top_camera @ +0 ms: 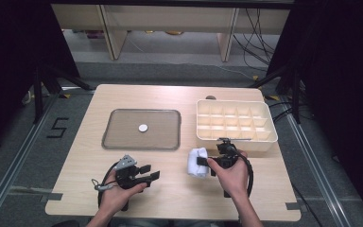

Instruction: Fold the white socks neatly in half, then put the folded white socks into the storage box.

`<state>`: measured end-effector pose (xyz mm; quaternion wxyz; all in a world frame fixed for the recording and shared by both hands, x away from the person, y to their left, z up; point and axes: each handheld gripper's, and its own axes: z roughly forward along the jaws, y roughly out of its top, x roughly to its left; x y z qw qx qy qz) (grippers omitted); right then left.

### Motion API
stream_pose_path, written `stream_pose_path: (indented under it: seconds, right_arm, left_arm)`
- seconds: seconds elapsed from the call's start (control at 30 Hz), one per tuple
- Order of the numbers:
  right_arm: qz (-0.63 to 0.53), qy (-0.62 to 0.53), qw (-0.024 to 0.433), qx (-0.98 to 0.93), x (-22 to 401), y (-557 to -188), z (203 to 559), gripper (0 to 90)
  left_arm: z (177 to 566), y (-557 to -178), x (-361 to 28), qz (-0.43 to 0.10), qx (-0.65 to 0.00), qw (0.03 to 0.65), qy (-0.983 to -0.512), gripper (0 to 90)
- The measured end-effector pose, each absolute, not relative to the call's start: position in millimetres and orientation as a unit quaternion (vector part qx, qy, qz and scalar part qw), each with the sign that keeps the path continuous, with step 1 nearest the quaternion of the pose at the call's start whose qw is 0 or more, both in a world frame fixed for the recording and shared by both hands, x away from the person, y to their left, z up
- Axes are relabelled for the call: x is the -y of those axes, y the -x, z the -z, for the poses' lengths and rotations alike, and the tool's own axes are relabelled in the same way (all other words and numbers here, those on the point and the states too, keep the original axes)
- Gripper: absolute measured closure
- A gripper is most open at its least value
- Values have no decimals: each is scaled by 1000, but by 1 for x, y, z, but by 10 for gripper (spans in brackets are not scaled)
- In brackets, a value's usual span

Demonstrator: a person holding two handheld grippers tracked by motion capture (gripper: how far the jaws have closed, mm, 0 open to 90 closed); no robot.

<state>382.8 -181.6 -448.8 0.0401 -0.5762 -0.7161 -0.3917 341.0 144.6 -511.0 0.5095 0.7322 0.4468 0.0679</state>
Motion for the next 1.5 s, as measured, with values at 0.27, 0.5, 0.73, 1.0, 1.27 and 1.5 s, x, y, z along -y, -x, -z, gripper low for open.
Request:
stream_pose_path:
  seconds: [0.27,0.5,0.73,1.0,1.27,1.5]
  right_arm:
    - [406,579,30,706,190,-383,440,701]
    - [413,569,5,712,195,-385,435,700]
    - [412,572,-6,710,199,-385,433,700]
    - [415,568,-26,710,201,-388,422,700]
    - [432,568,-45,699,205,-397,406,699]
    - [435,560,-77,701,209,-413,393,699]
  left_arm:
    - [511,-340,-142,-68,-441,510,-735,466]
    - [513,-339,-141,-66,-444,508,-735,470]
    - [513,-339,-139,-67,-437,508,-740,471]
    - [511,-333,-137,-65,-432,511,-740,471]
    - [512,-335,-137,-62,-432,511,-740,471]
    - [513,-335,-136,-62,-432,514,-738,471]
